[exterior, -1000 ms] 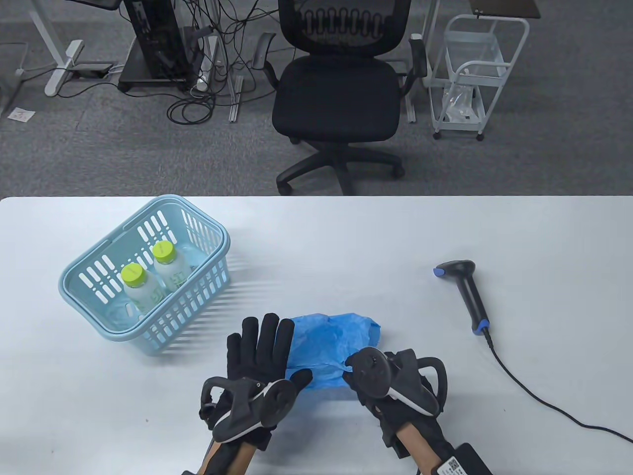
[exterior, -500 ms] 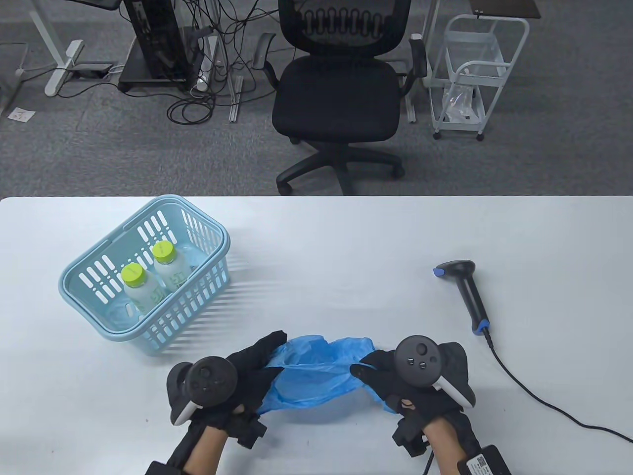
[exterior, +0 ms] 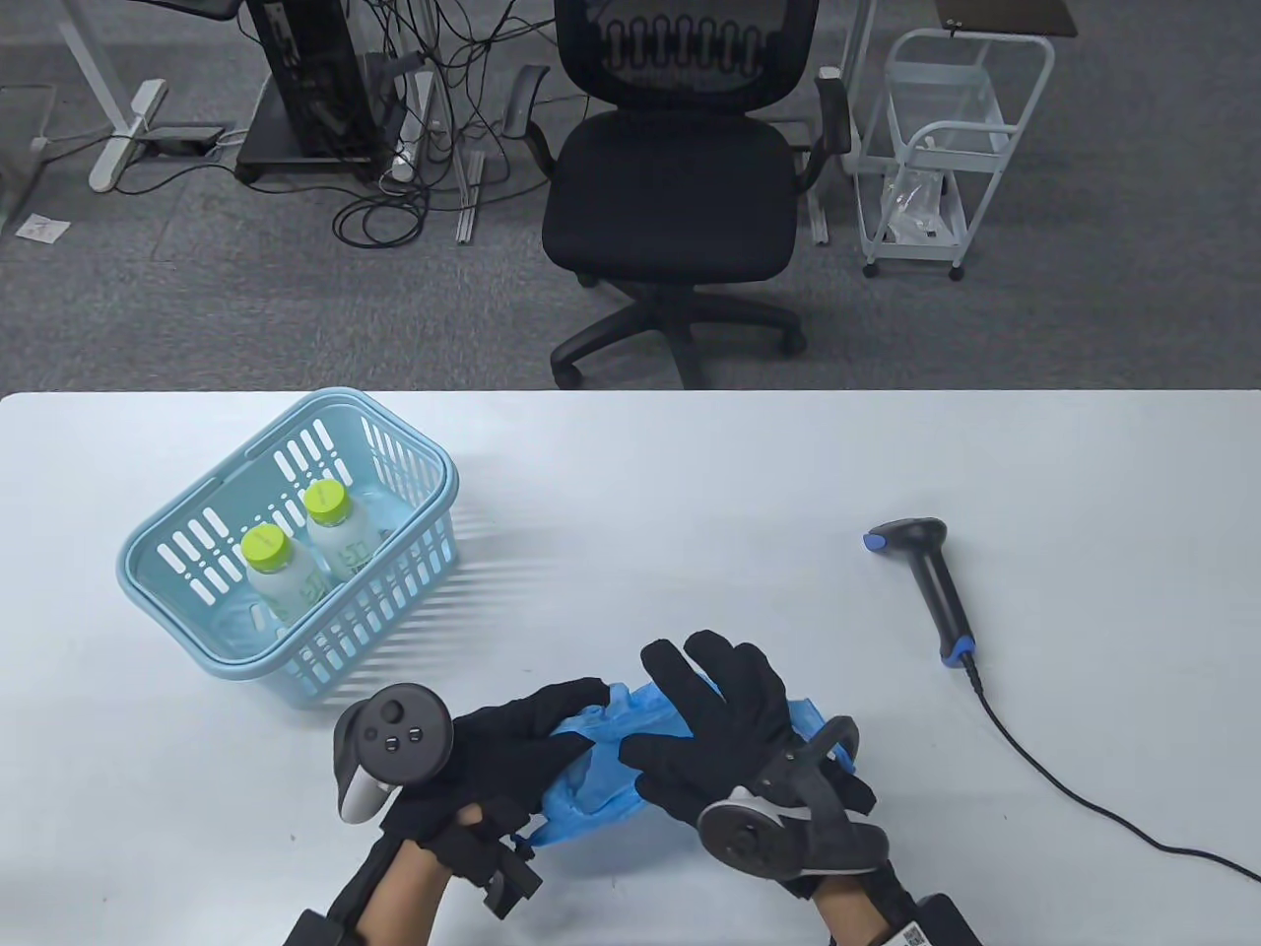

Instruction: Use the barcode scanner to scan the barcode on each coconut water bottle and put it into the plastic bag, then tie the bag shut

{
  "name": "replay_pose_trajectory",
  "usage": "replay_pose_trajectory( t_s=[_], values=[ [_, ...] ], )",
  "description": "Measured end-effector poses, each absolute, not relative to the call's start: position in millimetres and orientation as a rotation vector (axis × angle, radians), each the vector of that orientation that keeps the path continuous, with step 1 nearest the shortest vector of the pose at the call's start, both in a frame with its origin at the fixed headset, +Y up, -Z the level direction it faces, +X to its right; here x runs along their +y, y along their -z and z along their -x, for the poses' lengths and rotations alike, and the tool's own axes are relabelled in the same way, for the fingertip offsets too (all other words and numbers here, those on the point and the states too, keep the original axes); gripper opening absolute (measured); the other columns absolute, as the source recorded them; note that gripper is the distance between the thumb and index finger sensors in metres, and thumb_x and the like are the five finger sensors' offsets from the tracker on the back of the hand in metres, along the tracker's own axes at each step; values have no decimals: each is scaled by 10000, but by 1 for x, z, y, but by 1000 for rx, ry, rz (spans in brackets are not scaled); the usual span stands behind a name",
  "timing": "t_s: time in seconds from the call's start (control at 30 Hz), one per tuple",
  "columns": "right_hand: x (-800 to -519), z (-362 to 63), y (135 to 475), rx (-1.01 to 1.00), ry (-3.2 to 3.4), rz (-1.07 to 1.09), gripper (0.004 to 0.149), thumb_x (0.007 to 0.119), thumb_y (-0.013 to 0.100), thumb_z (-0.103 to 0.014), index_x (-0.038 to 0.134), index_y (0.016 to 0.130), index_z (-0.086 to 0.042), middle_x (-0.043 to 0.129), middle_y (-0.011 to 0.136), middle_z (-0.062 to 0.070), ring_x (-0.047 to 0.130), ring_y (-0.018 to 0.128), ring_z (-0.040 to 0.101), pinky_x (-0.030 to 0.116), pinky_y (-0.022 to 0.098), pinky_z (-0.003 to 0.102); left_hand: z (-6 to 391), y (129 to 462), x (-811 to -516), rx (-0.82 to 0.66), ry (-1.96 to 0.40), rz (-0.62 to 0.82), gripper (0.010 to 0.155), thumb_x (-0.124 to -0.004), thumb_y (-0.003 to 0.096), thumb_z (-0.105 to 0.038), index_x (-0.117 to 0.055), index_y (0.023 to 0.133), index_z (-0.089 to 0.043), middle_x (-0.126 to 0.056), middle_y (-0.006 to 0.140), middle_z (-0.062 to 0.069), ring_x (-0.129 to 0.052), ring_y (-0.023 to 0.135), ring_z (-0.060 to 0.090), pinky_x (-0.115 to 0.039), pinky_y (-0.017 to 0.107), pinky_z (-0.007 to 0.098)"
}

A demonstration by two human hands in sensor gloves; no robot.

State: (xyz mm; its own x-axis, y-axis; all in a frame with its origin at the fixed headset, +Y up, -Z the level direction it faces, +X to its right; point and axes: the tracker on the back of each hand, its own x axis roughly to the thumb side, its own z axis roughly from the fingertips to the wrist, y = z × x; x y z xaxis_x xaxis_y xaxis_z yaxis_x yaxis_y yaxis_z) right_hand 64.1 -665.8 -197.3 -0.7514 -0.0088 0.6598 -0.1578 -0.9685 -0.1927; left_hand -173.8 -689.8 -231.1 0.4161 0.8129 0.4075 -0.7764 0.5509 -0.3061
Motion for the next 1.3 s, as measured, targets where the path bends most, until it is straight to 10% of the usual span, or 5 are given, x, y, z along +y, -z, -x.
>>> replay_pose_trajectory(
  t_s=[0.27,0.53,0.77,1.0,1.3],
  values=[
    [-695,-85,229,-87,-3212,-396,459,720,512,-568,955,762,-263,661,1128,146,512,1038,545,458,722,708,162,223,-691,-691,-999,217,558,-832,644,-397,-731,1113,-112,-1035,613,-130,-1014,276,16,-940,350,401],
    [-714,-114,243,332,-3250,-348,773,918,412,-558,617,1068,-281,854,885,-41,794,956,321,575,740,619,181,218,-685,-505,-632,19,580,-861,635,-379,-703,1135,-130,-1033,625,-96,-1004,300,65,-917,383,437],
    [-699,-104,239,363,-3109,-511,854,908,360,-647,678,1040,-185,908,430,-185,1015,572,102,840,577,460,172,195,-669,-530,-182,-283,651,-855,631,-414,-522,1190,-411,-369,1305,65,-320,1165,465,-284,764,751],
    [-699,-92,229,446,-3004,-616,867,906,360,-649,663,1048,-181,907,432,-185,1016,574,101,838,577,462,106,177,-673,-691,9,-173,436,-754,623,-606,-1036,719,-287,-337,1334,11,-124,1164,481,-62,687,757],
    [-697,-85,217,576,-3095,-707,867,892,362,-663,665,1051,-187,908,420,-183,1017,560,101,840,573,461,138,223,-728,-177,425,305,745,-773,644,-619,-461,1260,-339,-69,1325,232,-145,1110,673,-245,749,801]
  ],
)
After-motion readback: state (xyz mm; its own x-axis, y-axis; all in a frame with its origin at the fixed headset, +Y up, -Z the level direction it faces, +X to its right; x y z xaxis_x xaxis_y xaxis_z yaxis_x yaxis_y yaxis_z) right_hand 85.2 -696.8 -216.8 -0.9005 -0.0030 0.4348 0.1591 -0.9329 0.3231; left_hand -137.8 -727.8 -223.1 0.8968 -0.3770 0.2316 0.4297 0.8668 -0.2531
